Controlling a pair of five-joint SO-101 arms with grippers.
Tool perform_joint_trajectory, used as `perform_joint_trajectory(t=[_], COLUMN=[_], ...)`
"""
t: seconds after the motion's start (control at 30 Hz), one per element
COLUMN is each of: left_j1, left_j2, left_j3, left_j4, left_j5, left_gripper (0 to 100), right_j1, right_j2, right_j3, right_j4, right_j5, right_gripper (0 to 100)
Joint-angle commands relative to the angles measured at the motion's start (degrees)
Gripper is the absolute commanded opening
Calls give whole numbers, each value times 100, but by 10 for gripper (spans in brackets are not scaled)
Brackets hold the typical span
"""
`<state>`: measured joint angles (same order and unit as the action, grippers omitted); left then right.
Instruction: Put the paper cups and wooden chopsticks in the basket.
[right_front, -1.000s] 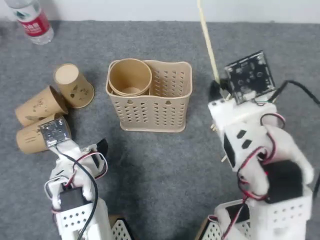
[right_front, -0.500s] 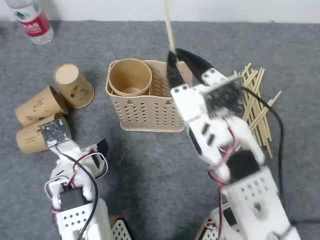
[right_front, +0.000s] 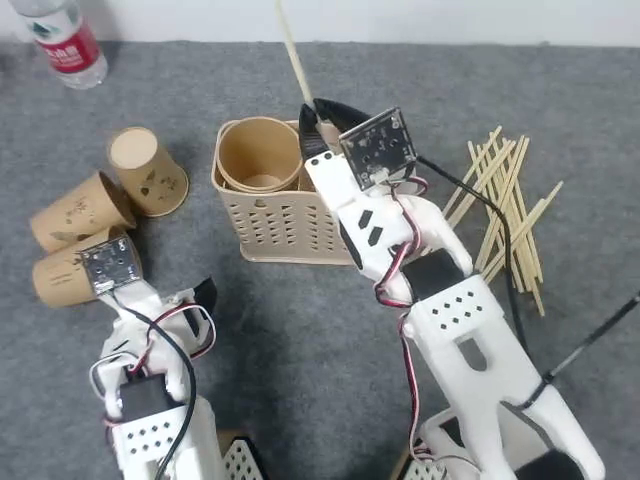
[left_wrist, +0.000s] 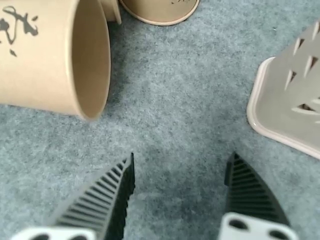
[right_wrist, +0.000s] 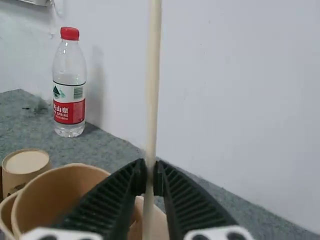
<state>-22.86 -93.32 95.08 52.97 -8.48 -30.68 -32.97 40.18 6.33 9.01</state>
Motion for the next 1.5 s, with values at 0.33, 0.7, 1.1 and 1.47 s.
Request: perform_joint_trajectory(t=[0.33,0.7,1.1,1.47], left_j1=[44,-167,-1240,-1767], left_j2=[-62,-62,-62,-9], left_j3=[-31,-119,-1095,-2255], left_j4=[-105,-88,-88,334], left_j5=[53,387,-527,-2435], left_gripper=[279,283,284,313], right_j1=[66,2246,4338,4330], right_j2=[-892,-1780,-2703,-4286], right_j3=[-1275,-1635,686,2831], right_j4=[2185,5411,5982,4822], right_j5=[88,79,26,26], right_gripper=[194,191,191,191])
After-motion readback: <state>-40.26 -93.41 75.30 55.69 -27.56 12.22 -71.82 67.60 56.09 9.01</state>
